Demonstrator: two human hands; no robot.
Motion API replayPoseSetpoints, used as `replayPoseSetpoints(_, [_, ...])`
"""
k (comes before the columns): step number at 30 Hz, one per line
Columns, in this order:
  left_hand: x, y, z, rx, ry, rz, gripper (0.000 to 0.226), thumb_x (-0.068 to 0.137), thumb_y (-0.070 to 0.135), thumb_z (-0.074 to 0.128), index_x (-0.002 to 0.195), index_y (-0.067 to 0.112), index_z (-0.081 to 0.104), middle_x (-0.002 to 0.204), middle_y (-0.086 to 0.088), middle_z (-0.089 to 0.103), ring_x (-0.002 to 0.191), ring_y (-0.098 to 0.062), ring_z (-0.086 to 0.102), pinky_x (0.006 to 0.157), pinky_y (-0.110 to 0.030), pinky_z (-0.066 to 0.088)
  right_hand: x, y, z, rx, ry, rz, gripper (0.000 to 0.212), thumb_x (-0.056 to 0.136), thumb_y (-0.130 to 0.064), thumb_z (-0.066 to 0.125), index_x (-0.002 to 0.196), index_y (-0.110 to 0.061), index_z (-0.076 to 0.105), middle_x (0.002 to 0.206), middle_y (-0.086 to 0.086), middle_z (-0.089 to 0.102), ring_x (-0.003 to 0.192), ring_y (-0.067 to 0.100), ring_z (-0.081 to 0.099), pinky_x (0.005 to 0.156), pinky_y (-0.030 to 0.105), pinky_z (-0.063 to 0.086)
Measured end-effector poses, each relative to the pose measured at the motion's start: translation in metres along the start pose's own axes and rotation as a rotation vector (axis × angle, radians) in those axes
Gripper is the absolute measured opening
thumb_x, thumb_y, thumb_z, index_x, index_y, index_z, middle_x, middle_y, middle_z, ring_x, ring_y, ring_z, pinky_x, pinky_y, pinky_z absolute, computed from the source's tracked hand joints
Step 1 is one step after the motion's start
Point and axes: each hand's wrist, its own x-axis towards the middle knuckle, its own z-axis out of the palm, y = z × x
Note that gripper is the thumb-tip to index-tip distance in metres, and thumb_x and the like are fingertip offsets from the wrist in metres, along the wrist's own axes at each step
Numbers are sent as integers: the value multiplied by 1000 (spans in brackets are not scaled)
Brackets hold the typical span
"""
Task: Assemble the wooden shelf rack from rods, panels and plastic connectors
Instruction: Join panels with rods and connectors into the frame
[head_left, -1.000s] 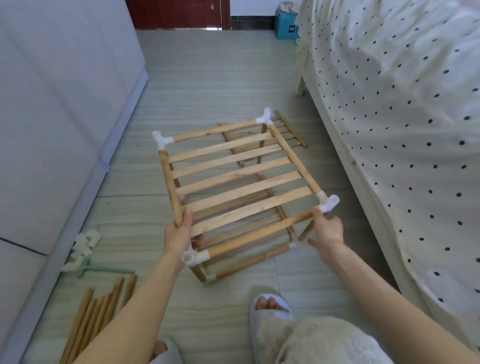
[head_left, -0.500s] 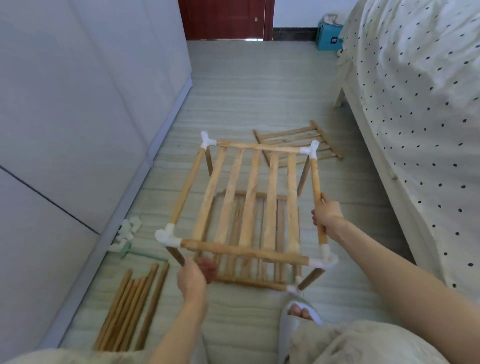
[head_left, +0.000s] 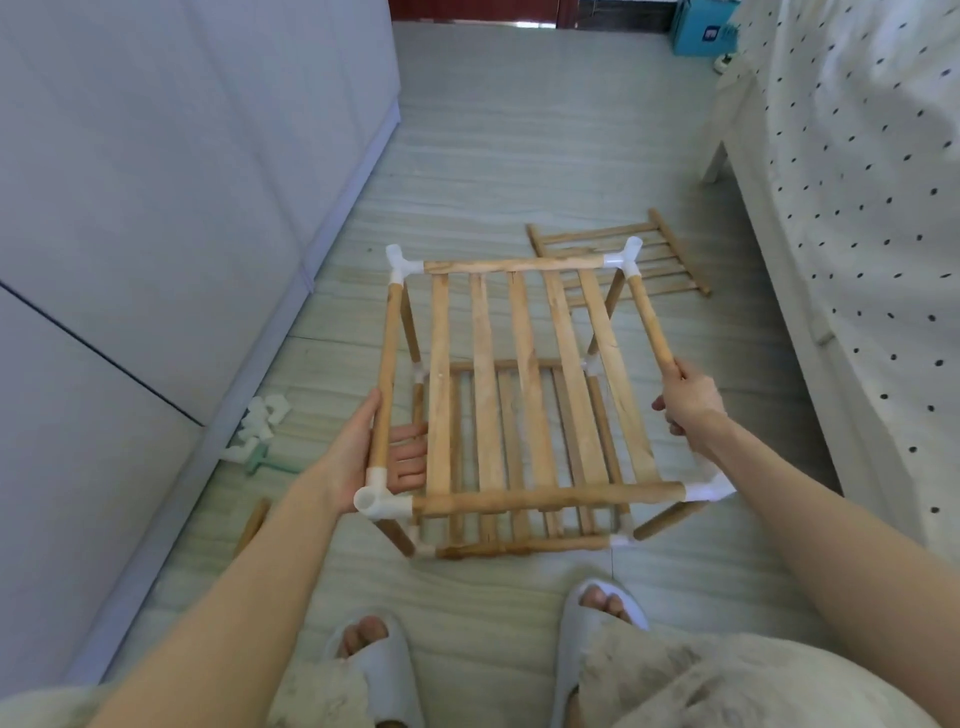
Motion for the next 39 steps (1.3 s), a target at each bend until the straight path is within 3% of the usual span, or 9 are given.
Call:
replayPoseSetpoints(6, [4, -8, 5, -95, -220, -107, 106, 73, 86, 26, 129, -2, 48, 123, -26, 59, 111, -41, 59, 92, -54, 45, 3, 2, -17, 158, -199, 245, 45, 98, -50, 32, 109, -11, 52, 81, 8, 53, 56, 16, 46, 46, 25, 44])
replayPoseSetpoints(10, [8, -15, 12, -103, -155, -63, 101, 72, 86, 31, 127, 3, 47, 108, -26, 65, 94, -41, 66, 77, -55, 53, 7, 7, -19, 157, -183, 232, 47, 96, -53, 33, 97, -11, 54, 77, 6, 50, 55, 14, 47, 41, 21, 45])
replayPoseSetpoints(16, [15, -31, 5, -77, -79, 3, 89, 75, 84, 28, 116, 8, 47, 100, -29, 67, 83, -41, 68, 78, -52, 51, 11, 13, -15, 132, -155, 219, 46, 96, -53, 33, 87, -13, 52, 73, 3, 45, 52, 13, 45, 39, 19, 44])
replayPoseSetpoints(19, [17, -38, 1, -106, -92, 9, 89, 74, 85, 28, 116, 10, 48, 101, -29, 66, 85, -41, 68, 75, -50, 53, 13, 9, -8, 74, -104, 196, 46, 98, -49, 30, 98, -9, 54, 75, 3, 47, 56, 15, 49, 48, 24, 47])
replayPoseSetpoints(21, [17, -43, 0, -131, -98, 12, 90, 73, 86, 28, 117, 10, 48, 105, -29, 66, 90, -42, 67, 75, -49, 53, 12, 3, -3, -104, -27, 114, 47, 100, -43, 25, 114, -7, 51, 84, 6, 54, 70, 22, 58, 67, 35, 53])
replayPoseSetpoints(26, [7, -43, -9, -220, -255, -16, 88, 77, 80, 34, 129, 10, 43, 128, -29, 54, 116, -45, 54, 90, -55, 44, 2, -6, 13, -686, 120, -92, 53, 97, -47, 29, 135, -9, 33, 131, 14, 45, 121, 34, 43, 100, 52, 32])
replayPoseSetpoints(28, [6, -28, -12, -252, -229, 24, 85, 80, 77, 34, 131, 9, 47, 130, -25, 54, 118, -42, 54, 91, -56, 43, 3, -11, 19, -725, 141, -120, 59, 95, -49, 32, 139, -10, 29, 137, 14, 40, 126, 33, 38, 101, 53, 30])
replayPoseSetpoints(32, [15, 16, -6, -209, -36, 178, 76, 91, 68, 23, 120, 6, 55, 110, -19, 68, 94, -33, 69, 68, -48, 56, 17, -25, 27, -673, 141, -173, 61, 95, -49, 31, 141, -9, 27, 138, 15, 39, 126, 34, 39, 101, 52, 31])
replayPoseSetpoints(39, [63, 97, 5, -192, 1, 211, 79, 95, 61, 10, 119, -1, 53, 114, -22, 62, 102, -35, 61, 79, -50, 48, 60, -54, 51, -634, 208, -176, 68, 93, -56, 29, 139, -6, 30, 137, 15, 40, 126, 33, 39, 101, 52, 28])
